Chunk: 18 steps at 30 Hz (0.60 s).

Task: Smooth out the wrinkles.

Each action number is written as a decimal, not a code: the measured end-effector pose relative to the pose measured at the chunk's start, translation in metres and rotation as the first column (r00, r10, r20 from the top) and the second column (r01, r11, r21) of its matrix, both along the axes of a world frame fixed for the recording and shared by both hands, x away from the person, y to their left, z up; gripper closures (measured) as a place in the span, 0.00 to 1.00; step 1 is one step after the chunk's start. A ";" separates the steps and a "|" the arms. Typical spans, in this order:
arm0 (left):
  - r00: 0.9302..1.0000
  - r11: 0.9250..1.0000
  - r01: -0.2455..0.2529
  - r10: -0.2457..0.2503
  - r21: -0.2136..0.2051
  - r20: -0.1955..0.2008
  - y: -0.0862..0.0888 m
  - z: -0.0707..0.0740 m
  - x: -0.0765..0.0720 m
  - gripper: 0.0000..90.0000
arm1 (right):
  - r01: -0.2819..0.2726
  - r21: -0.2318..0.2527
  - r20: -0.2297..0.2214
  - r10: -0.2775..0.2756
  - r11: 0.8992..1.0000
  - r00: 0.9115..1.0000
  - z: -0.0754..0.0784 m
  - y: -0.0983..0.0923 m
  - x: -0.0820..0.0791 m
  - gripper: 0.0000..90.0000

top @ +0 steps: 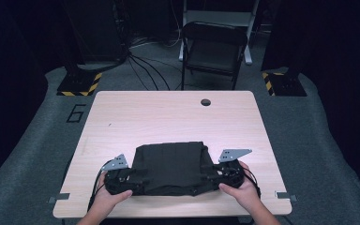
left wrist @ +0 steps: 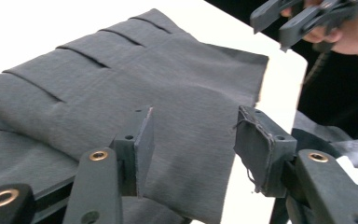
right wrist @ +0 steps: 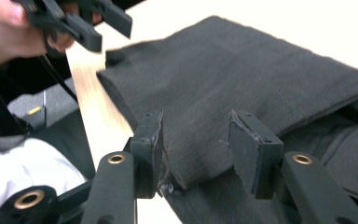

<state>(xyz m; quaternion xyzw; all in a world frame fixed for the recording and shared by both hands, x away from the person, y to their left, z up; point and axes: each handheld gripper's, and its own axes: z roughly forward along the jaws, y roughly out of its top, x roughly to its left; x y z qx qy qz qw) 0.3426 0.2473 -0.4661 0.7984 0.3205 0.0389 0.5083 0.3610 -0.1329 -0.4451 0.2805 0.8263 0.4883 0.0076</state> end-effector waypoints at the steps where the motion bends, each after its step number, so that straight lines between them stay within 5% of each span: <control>1: 1.000 1.000 -0.013 0.013 0.010 0.004 -0.001 -0.001 0.002 0.51 | 0.009 0.001 0.006 -0.009 1.000 1.000 0.001 0.002 0.001 0.61; 5: 0.999 0.996 -0.042 0.041 0.082 0.014 -0.002 -0.011 0.011 0.47 | 0.058 -0.069 0.029 -0.057 0.996 0.998 -0.005 0.016 0.005 0.55; 9: 0.999 0.988 -0.033 0.033 0.148 0.000 -0.003 -0.022 0.014 0.44 | 0.043 -0.159 0.025 -0.039 0.986 0.999 -0.021 0.027 0.006 0.53; 18: 0.999 0.984 -0.030 0.037 0.177 -0.036 -0.002 -0.033 0.018 0.42 | 0.017 -0.251 0.008 -0.016 0.968 1.000 -0.043 0.033 0.007 0.51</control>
